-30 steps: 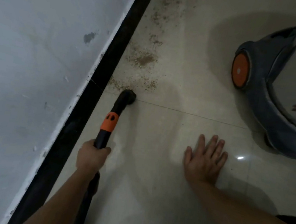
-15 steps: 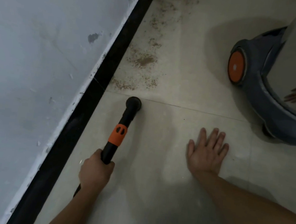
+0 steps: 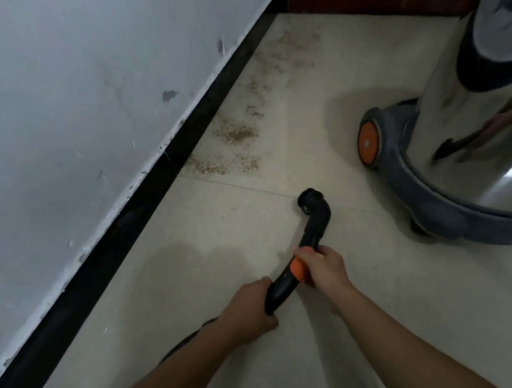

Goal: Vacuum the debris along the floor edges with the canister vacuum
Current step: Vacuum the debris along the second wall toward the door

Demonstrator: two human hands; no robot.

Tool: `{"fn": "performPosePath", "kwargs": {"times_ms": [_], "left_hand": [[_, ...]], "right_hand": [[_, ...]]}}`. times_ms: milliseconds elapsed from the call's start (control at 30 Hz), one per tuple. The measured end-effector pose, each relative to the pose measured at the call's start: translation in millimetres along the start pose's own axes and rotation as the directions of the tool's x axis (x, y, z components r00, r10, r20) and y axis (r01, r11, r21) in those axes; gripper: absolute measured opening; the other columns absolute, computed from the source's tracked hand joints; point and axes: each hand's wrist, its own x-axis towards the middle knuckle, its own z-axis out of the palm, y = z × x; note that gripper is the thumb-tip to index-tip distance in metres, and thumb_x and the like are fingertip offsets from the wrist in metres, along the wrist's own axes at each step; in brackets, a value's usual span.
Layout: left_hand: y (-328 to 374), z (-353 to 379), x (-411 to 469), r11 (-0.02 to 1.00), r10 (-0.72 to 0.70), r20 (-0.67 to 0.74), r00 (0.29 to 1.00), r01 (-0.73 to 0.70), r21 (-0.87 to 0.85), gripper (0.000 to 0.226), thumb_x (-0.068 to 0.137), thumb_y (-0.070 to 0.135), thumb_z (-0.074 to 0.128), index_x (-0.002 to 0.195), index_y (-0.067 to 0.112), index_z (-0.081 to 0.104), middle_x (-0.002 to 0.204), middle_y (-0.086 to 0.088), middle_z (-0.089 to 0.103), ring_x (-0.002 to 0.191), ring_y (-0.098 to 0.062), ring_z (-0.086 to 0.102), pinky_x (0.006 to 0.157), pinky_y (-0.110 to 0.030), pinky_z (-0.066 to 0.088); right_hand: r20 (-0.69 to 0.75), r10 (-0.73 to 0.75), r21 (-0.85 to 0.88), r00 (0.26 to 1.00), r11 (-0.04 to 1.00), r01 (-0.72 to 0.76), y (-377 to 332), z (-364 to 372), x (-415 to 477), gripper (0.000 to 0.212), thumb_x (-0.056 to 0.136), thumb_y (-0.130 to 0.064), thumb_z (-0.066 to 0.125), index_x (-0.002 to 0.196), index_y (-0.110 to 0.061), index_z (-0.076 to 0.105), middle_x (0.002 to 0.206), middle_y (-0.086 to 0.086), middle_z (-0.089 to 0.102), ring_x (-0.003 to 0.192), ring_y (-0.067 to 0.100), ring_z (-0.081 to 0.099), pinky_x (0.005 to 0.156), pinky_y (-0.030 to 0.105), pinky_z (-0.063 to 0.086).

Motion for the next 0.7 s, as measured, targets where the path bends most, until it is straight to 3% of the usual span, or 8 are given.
{"fn": "performPosePath", "kwargs": {"times_ms": [67,167,267,400,467,567,633,700], "left_hand": [[6.9,-8.2,-4.2,0.987,0.087,0.041,0.995,-0.080,-0.140,0.028,0.075,0.010,0.069,0.100,0.015,0.057,0.090,0.002,0.058,0.078,-0.012,0.055,0.057,-0.014,0.039],[22.2,-14.7,-10.2,0.880,0.114,0.027,0.993,-0.088,-0.466,0.033,0.077,0.004,0.072,0.108,0.010,0.064,0.096,-0.003,0.068,0.078,-0.007,0.064,0.070,-0.016,0.052],[14.8,-37.8,-8.2,0.772,-0.027,-0.010,1.000,0.015,-0.635,0.022,0.084,0.004,0.067,0.106,0.006,0.067,0.098,-0.009,0.069,0.083,-0.013,0.064,0.075,-0.021,0.052],[-68.2,-85.4,-11.5,0.969,-0.199,-0.202,0.959,0.161,-0.188,0.012,0.088,0.014,0.063,0.083,0.005,0.069,0.082,-0.009,0.066,0.081,-0.020,0.060,0.070,-0.024,0.044],[-105.6,-94.9,-19.0,0.960,-0.273,-0.215,0.938,0.281,0.008,0.028,0.088,0.018,0.060,0.062,0.008,0.052,0.066,-0.003,0.052,0.074,-0.020,0.055,0.065,-0.022,0.037],[-136.2,-88.4,-26.7,0.944,-0.302,-0.221,0.927,0.323,0.069,0.040,0.088,0.017,0.057,0.055,0.013,0.034,0.059,-0.001,0.038,0.057,-0.013,0.045,0.058,-0.023,0.032],[-144.8,-78.2,-29.4,0.944,-0.313,-0.208,0.927,0.328,0.042,0.037,0.086,0.017,0.058,0.059,0.013,0.034,0.070,-0.010,0.050,0.065,-0.016,0.054,0.060,-0.027,0.039],[-150.3,-70.9,-33.7,0.926,-0.360,-0.178,0.916,0.375,0.052,0.018,0.089,0.024,0.056,0.078,0.011,0.050,0.109,-0.019,0.055,0.100,-0.028,0.058,0.082,-0.030,0.046]], "right_hand": [[-0.010,0.041,0.211,0.999,0.977,-0.038,0.0,-11.7,-4.5,0.033,0.086,-0.030,0.072,0.110,-0.008,0.063,0.092,0.011,0.066,0.079,0.023,0.063,0.076,0.038,0.056],[0.054,0.089,0.559,0.995,0.823,-0.104,1.7,-12.6,-22.5,0.019,0.092,-0.027,0.066,0.100,-0.012,0.056,0.066,0.007,0.062,0.057,0.019,0.062,0.061,0.035,0.055],[-0.097,0.083,0.433,0.992,0.901,-0.033,-2.2,-21.7,-34.6,0.018,0.093,-0.023,0.063,0.094,-0.009,0.052,0.062,0.012,0.057,0.053,0.025,0.057,0.058,0.036,0.054],[-0.281,0.034,0.128,0.959,0.992,0.002,-18.6,-62.8,-31.7,0.023,0.093,-0.021,0.061,0.107,-0.004,0.054,0.074,0.020,0.060,0.053,0.027,0.058,0.054,0.036,0.054],[-0.307,0.017,0.053,0.952,0.999,-0.001,-21.0,-74.9,-23.2,0.026,0.092,-0.020,0.063,0.108,-0.001,0.053,0.074,0.021,0.059,0.054,0.029,0.058,0.058,0.039,0.054],[-0.308,0.038,-0.040,0.950,0.998,-0.053,-22.5,-77.4,-11.5,0.023,0.090,-0.021,0.064,0.101,-0.003,0.055,0.070,0.020,0.059,0.054,0.029,0.059,0.063,0.042,0.055],[-0.332,0.041,-0.112,0.943,0.990,-0.083,-22.2,-72.2,-6.3,0.026,0.090,-0.022,0.063,0.105,-0.002,0.054,0.076,0.022,0.062,0.056,0.030,0.061,0.062,0.042,0.056],[-0.332,0.035,-0.197,0.943,0.975,-0.106,-17.9,-56.4,-2.0,0.030,0.091,-0.022,0.062,0.111,-0.002,0.052,0.083,0.023,0.064,0.058,0.031,0.064,0.058,0.038,0.056]]}}
